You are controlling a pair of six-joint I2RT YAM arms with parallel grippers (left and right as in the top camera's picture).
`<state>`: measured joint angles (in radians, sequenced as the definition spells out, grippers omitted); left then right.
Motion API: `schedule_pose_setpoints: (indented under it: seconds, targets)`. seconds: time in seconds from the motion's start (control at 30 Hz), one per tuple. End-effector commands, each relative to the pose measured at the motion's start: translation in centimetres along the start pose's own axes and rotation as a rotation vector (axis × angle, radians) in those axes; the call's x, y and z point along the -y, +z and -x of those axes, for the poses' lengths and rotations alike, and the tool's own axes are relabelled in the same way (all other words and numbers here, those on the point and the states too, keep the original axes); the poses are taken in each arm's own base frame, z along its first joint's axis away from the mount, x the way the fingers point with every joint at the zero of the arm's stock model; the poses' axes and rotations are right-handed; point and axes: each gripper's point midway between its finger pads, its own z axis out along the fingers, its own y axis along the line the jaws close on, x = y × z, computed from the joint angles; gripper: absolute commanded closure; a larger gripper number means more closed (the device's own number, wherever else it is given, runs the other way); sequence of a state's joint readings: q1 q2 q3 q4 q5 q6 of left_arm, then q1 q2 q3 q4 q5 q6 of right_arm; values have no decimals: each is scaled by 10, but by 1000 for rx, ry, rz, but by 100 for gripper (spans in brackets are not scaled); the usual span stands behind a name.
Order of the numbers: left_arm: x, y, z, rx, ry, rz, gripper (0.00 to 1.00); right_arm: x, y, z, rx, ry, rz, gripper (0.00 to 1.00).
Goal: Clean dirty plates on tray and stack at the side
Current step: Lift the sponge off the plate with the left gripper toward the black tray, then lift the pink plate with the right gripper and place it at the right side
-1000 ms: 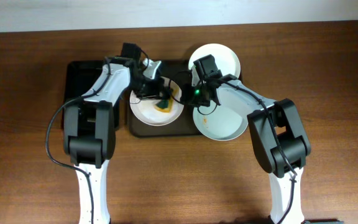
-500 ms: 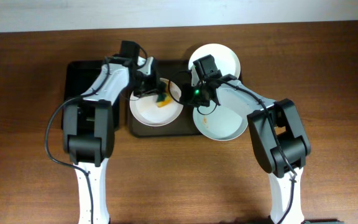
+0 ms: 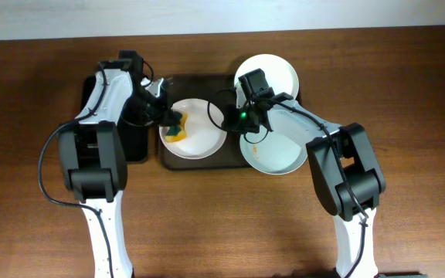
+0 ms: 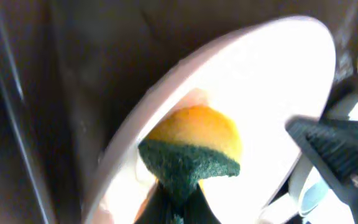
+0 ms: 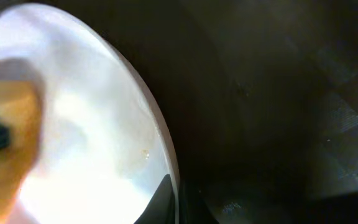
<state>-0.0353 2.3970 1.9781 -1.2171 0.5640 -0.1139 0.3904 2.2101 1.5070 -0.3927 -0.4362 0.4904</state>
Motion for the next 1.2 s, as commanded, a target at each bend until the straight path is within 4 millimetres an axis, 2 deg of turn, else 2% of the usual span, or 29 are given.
schedule_pose_setpoints:
  seconds: [0.0, 0.1, 0.23, 0.33, 0.53, 0.7, 0.8, 1.0, 1.17]
  targets:
    - [19, -34, 6, 21, 189, 5, 99, 4, 5, -4, -15, 4, -6, 96]
    - [35, -60, 5, 38, 249, 6, 99, 4, 5, -4, -16, 6, -7, 96]
    - [49, -86, 9, 84, 289, 22, 99, 1, 5, -6, -29, 6, 14, 96]
    - [39, -93, 19, 123, 305, 106, 99, -5, -3, -4, -22, -5, 24, 96]
    - [18, -100, 41, 203, 290, 252, 99, -32, -43, 8, 50, -84, 18, 96]
    - [18, -100, 47, 224, 299, 252, 99, -27, -77, 13, 143, -156, -188, 96]
    - [18, -99, 47, 224, 300, 252, 99, -28, -115, 19, 262, -224, -391, 96]
    - [21, -93, 45, 208, 305, 251, 99, -26, -167, 18, 434, -303, -734, 96]
    - [28, -83, 44, 192, 323, 251, 99, -35, -189, 12, 539, -381, -943, 96]
